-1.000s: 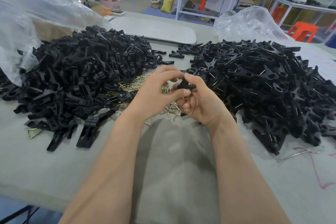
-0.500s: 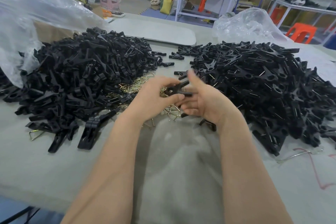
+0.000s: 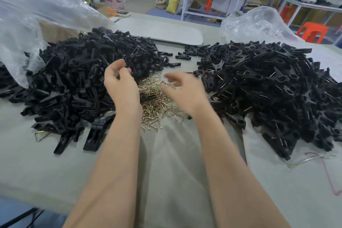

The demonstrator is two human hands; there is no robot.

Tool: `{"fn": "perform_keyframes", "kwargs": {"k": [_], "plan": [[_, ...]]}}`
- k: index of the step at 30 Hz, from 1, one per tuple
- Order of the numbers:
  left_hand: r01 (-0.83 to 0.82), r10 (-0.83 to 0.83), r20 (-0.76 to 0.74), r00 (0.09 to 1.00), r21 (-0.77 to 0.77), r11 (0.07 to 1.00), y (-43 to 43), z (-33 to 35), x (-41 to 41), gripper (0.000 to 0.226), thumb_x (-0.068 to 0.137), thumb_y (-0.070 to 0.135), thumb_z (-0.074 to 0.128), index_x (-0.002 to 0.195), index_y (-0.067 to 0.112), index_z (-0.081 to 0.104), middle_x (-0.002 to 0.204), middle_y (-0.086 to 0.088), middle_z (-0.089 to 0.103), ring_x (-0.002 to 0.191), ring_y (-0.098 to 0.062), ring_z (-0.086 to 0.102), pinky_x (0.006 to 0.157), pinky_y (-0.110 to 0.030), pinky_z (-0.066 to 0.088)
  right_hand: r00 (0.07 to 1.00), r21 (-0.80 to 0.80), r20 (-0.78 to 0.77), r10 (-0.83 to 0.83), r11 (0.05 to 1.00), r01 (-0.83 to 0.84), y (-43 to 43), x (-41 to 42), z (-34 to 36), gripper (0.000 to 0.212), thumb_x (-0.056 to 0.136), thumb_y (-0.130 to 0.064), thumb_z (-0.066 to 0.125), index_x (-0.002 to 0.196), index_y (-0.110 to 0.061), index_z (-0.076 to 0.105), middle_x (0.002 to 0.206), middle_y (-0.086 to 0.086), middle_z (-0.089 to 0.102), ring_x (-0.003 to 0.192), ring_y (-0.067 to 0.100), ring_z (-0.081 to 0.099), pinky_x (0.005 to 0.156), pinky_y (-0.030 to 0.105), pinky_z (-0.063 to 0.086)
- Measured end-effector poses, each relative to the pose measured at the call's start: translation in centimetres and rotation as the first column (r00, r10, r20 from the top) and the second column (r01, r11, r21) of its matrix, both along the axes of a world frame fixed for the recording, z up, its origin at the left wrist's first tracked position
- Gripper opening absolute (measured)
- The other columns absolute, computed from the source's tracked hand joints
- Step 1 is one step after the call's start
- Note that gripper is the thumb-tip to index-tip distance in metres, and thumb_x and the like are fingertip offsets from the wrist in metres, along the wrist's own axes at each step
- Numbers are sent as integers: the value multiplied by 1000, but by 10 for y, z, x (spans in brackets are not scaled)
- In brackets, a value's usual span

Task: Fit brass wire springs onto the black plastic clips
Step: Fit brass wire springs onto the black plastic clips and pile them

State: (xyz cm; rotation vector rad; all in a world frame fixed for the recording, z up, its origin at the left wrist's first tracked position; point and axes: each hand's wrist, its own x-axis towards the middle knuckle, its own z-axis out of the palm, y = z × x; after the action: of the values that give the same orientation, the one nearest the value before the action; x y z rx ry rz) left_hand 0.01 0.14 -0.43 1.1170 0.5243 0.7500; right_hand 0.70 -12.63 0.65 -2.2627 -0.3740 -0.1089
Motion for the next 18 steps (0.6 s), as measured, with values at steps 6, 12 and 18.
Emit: {"fn": "perform_keyframes", "kwargs": {"k": [6, 12, 18], "plan": [[-27, 27, -6, 1000, 9, 1000, 1, 0, -2, 25, 90, 5, 41, 94, 23, 57, 105, 2, 58, 93, -7, 59, 96, -30, 48, 983, -475, 163, 84, 880, 3, 43, -2, -28, 30, 92, -29, 58, 121, -24, 60, 121, 3, 56, 118, 26, 46, 98, 42, 30], [170, -164, -45, 985, 295, 940, -5, -2, 2, 18, 93, 16, 55, 110, 16, 60, 102, 8, 61, 95, -3, 57, 83, -10, 45, 988, 321, -73, -134, 935, 151, 17, 2, -13, 17, 90, -26, 63, 104, -18, 65, 94, -6, 63, 92, 12, 59, 84, 26, 49], [418, -411, -102, 906, 373, 829, -12, -5, 2, 11, 93, 15, 58, 99, 10, 66, 82, 0, 63, 71, -4, 56, 72, -23, 46, 985, 501, -168, 26, 863, 62, 24, 1, -3, 15, 87, -5, 60, 98, -13, 66, 93, 8, 72, 92, 20, 68, 90, 39, 53]]}}
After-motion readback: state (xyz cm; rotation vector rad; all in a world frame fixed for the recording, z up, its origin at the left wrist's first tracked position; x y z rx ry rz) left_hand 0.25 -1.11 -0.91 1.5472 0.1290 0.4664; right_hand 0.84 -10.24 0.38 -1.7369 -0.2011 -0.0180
